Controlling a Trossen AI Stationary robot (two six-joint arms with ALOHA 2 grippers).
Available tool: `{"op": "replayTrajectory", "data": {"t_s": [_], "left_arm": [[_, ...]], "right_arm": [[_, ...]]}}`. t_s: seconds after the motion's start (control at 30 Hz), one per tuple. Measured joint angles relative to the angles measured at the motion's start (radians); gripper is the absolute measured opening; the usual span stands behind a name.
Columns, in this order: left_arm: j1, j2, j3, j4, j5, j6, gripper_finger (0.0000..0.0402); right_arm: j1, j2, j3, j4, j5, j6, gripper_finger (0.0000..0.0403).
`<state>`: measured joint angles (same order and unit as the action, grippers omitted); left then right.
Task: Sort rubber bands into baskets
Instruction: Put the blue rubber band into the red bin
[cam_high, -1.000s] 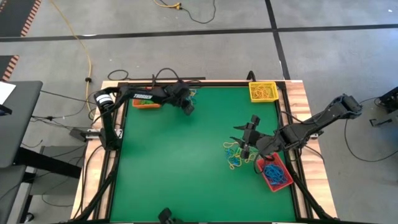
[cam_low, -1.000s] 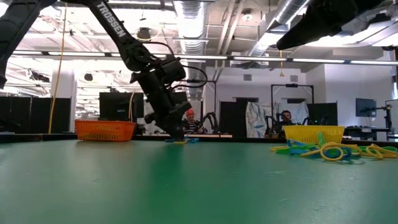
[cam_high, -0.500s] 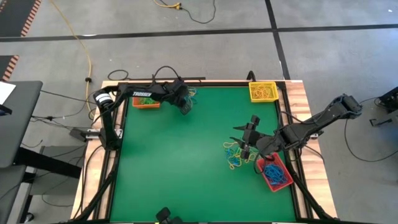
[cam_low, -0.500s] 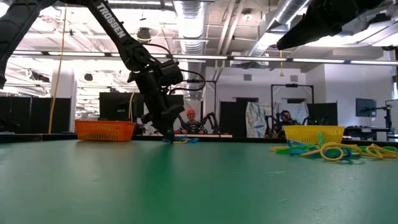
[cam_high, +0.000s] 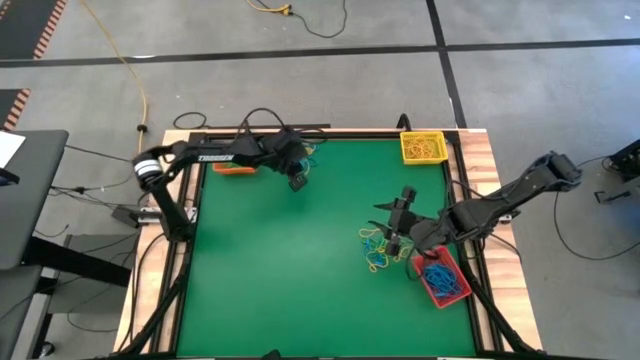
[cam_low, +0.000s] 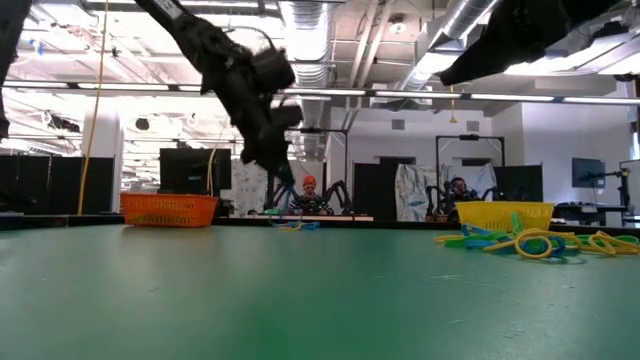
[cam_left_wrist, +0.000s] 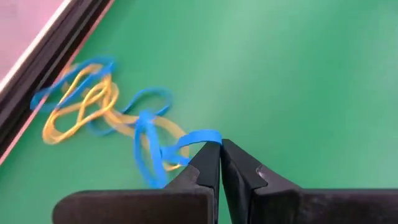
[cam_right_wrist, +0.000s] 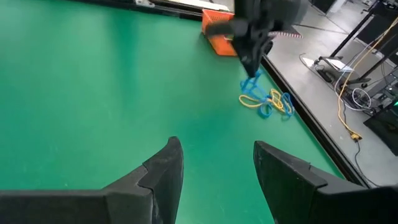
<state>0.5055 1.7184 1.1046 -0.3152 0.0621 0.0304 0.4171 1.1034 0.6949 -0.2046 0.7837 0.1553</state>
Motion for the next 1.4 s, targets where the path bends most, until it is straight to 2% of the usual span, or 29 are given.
{"op": "replayTrajectory", "data": {"t_s": [0.17,0.3,0.4,0.57,0.8,1.0,1.4], "left_arm": [[-0.059,-0.105,0.0,-0.001,0.079,0.011,0.0],[-0.119,-0.176,0.0,0.006,0.101,0.011,0.0],[-0.165,-0.214,0.0,0.029,0.122,0.011,0.0],[-0.233,-0.241,0.0,0.046,0.131,0.012,0.0],[-0.292,-0.241,0.0,0.076,0.167,0.012,0.0],[-0.326,-0.241,0.0,0.104,0.195,0.01,0.0],[-0.391,-0.24,0.0,0.186,0.261,-0.02,0.0]], "right_arm": [[-0.023,0.095,0.0,0.126,-0.028,-0.098,0.0223],[-0.054,0.167,0.0,0.294,-0.032,-0.19,0.0223],[-0.079,0.213,0.0,0.407,-0.078,-0.232,0.0223],[-0.125,0.292,0.0,0.572,-0.181,-0.244,0.0223],[-0.174,0.39,0.0,0.741,-0.21,-0.26,0.0223],[-0.182,0.425,0.001,0.828,-0.234,-0.288,0.0223],[-0.197,0.423,0.002,0.853,-0.267,-0.287,0.0223]]}}
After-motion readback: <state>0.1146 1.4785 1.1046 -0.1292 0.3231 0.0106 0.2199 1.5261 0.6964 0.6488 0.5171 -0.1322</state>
